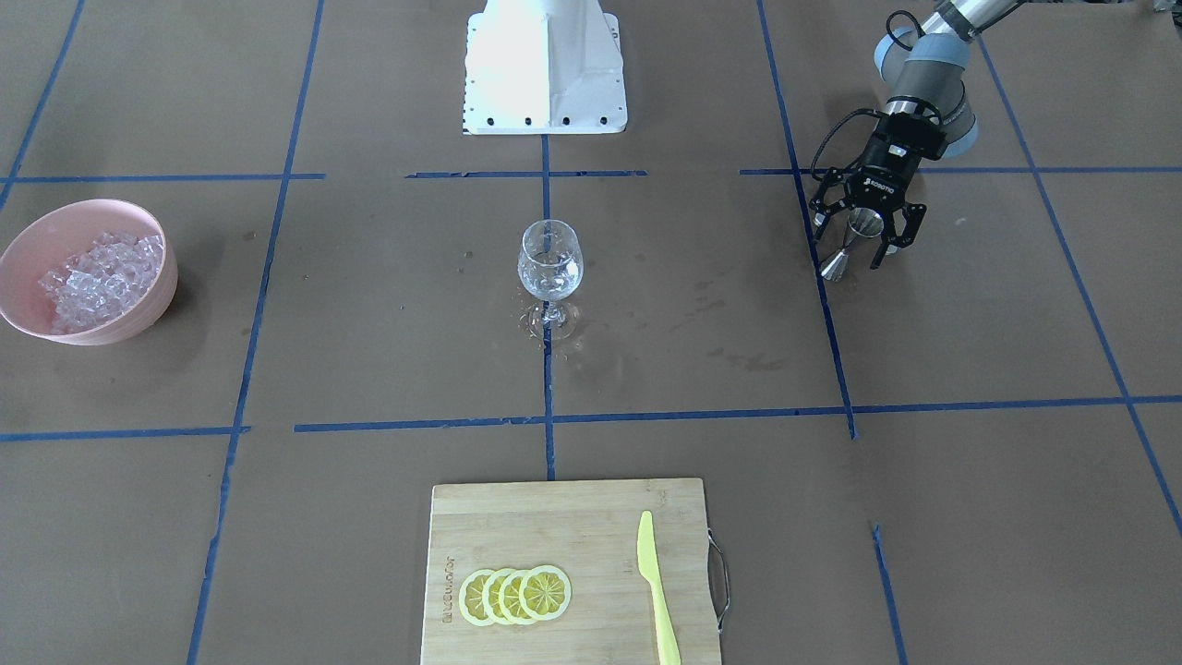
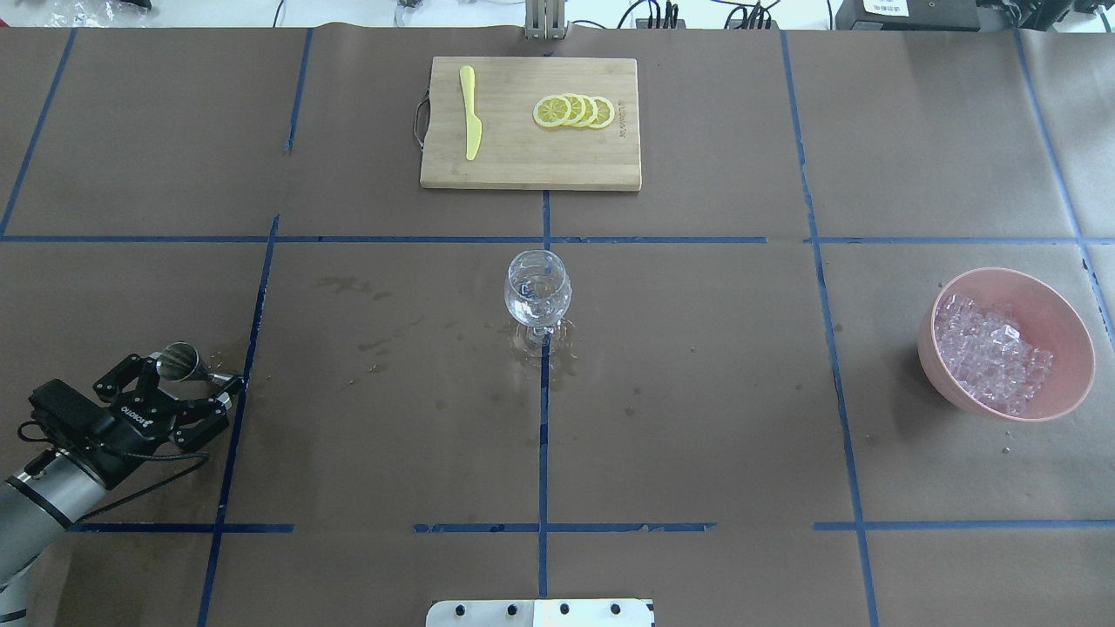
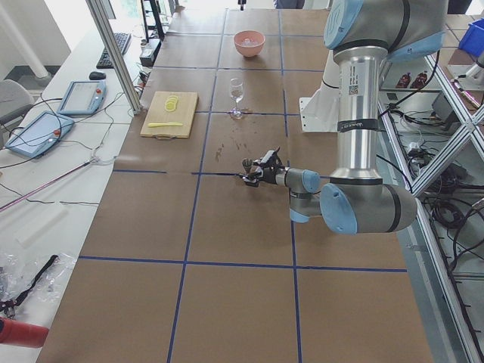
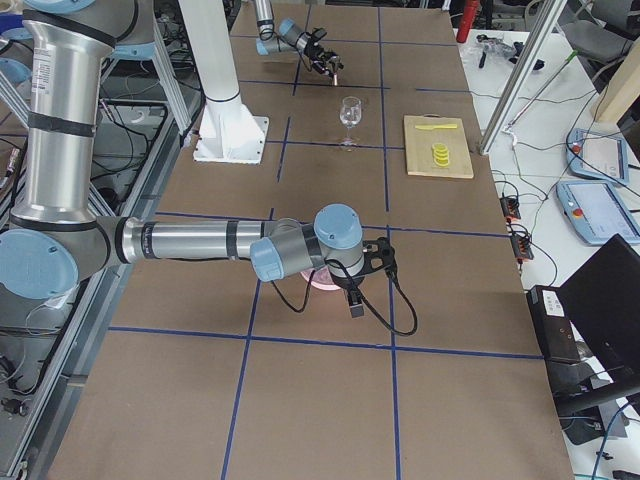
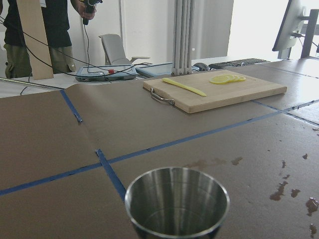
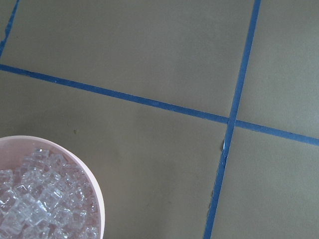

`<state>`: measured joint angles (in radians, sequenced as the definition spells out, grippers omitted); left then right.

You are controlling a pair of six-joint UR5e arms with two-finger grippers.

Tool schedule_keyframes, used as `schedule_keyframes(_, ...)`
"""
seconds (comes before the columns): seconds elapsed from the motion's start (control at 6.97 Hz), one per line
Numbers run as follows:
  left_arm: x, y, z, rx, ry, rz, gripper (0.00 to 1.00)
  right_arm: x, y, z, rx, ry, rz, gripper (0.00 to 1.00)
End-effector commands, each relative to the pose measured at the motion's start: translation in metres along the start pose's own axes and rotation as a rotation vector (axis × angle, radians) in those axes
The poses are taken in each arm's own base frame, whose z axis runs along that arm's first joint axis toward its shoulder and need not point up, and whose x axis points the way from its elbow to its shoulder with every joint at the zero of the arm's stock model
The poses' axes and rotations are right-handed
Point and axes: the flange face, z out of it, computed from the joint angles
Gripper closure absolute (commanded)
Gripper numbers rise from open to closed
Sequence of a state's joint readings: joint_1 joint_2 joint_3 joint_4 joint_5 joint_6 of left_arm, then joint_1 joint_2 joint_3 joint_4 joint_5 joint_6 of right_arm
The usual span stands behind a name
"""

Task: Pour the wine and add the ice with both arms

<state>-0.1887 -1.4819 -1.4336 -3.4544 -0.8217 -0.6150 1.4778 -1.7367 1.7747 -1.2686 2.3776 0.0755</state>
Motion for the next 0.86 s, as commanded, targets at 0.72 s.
schedule_keyframes(0.72, 0.007, -0.063, -0.004, 0.142, -0.049, -0.016, 0.0, 0.0, 0.0, 0.0, 0.0, 0.0, 0.001, 0.0)
